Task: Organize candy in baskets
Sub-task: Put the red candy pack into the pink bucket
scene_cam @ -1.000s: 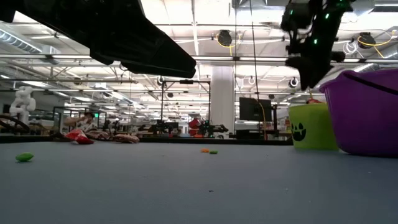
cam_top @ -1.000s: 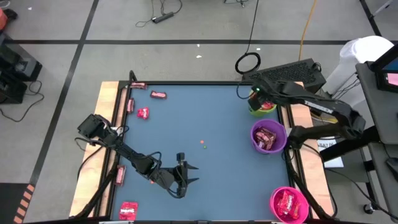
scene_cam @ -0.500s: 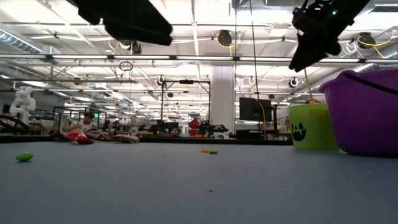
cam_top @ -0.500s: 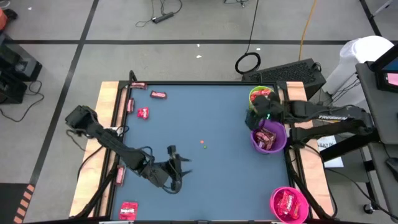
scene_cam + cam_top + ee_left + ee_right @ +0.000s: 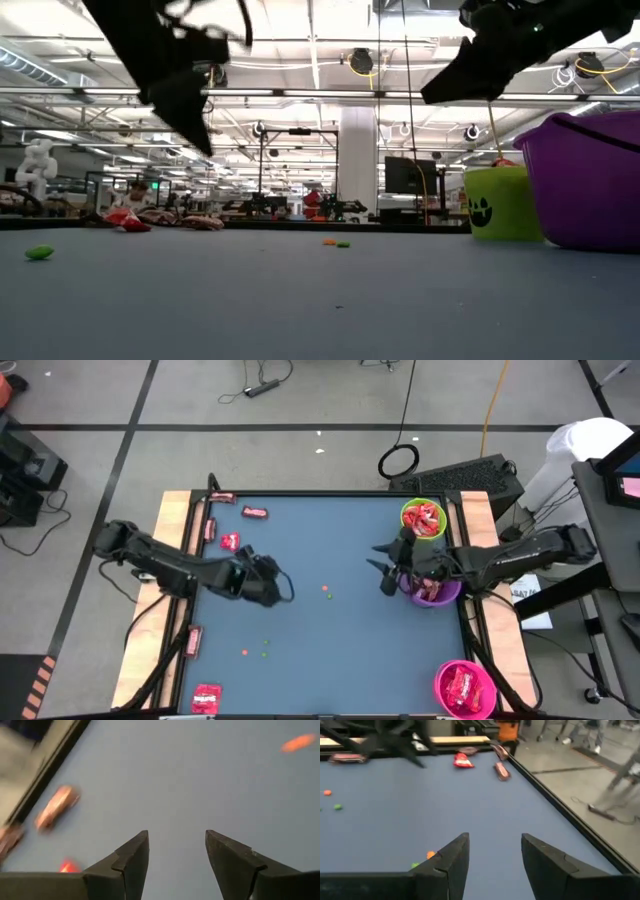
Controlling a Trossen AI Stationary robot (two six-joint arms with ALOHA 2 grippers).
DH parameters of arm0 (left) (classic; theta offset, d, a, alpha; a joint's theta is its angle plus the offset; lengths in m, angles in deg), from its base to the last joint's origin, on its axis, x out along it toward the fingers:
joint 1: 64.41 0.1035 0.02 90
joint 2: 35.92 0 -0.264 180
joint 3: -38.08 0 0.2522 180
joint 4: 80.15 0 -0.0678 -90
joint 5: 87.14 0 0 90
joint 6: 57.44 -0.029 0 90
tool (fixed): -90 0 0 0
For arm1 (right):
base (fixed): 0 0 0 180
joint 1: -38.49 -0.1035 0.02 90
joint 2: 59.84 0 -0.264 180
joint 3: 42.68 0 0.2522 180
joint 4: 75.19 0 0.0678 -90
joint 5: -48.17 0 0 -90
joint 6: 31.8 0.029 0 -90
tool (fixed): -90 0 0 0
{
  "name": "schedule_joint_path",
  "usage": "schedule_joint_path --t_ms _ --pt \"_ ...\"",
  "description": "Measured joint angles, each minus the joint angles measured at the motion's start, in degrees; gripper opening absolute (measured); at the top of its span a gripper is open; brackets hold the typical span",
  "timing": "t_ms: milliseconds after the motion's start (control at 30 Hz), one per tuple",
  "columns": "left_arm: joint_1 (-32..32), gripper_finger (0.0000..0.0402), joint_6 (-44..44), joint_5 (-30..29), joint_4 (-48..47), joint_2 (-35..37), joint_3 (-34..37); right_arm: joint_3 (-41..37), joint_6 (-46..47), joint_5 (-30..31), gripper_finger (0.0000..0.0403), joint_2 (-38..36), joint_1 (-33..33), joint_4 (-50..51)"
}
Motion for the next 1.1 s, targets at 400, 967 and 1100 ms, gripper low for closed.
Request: schedule_joint_path --t_ms 400,967,1100 --pt "21.7 0.0201 16.6 8.8 -17.5 -0.2 2.4 -2.5 -7.4 -0.1 0.0169 7.2 -4.7 -8.1" --pt "42.8 0.0200 7.8 12.3 -14.9 -5.9 2.4 -2.4 -8.2 -0.4 0.0169 18.1 -4.7 -13.1" --pt "43.7 0.0192 2.9 20.5 -13.6 -9.6 2.8 -2.4 -7.9 -3.1 0.0169 20.3 -4.7 -15.8"
